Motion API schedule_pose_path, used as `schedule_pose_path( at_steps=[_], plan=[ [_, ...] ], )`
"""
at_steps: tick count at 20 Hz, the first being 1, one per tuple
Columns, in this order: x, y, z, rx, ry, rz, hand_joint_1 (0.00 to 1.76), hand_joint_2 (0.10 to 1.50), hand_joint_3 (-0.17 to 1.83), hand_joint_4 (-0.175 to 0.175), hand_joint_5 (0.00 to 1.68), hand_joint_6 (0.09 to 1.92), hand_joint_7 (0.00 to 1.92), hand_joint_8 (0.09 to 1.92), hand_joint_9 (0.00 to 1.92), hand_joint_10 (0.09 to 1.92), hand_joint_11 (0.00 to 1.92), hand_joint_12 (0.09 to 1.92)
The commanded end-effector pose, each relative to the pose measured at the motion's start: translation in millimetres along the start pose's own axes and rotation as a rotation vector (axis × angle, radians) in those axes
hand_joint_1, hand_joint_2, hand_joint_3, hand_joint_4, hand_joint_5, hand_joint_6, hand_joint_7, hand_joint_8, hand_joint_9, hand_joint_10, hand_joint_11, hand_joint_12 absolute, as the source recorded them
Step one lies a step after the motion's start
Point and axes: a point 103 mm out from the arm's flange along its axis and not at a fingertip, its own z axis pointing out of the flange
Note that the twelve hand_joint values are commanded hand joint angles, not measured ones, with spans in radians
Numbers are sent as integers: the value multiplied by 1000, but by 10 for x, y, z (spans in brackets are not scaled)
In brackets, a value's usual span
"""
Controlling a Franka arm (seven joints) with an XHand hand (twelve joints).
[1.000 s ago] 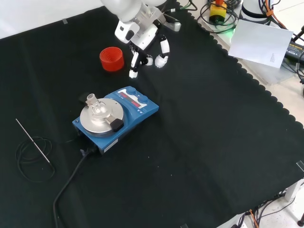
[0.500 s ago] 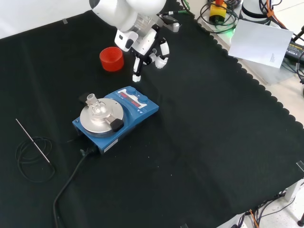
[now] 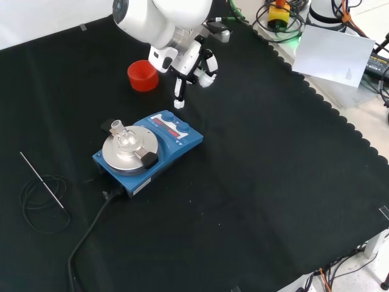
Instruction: Turn on the heater.
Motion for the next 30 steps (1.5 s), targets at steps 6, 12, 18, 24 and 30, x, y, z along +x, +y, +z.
schedule_pose_path(
  at_steps=[6, 12, 18, 24, 30],
  plan=[
    [151, 66, 44, 75, -30, -15, 1430, 601, 1131, 1, 375, 87, 1584, 1642, 1736, 1520, 1581, 1482],
    [168, 119, 54, 97, -35, -16, 1430, 591, 1152, 3, 373, 87, 1588, 1645, 1737, 1524, 1583, 1488],
    [194, 177, 64, 116, -42, -19, 1432, 589, 1161, 5, 365, 87, 1591, 1647, 1738, 1526, 1583, 1490],
    [233, 222, 72, 126, -45, -18, 1436, 586, 1169, 6, 360, 87, 1592, 1651, 1739, 1530, 1584, 1494],
    [223, 253, 63, 135, -39, -17, 1436, 584, 1175, 6, 358, 87, 1593, 1652, 1739, 1533, 1584, 1496]
  ],
)
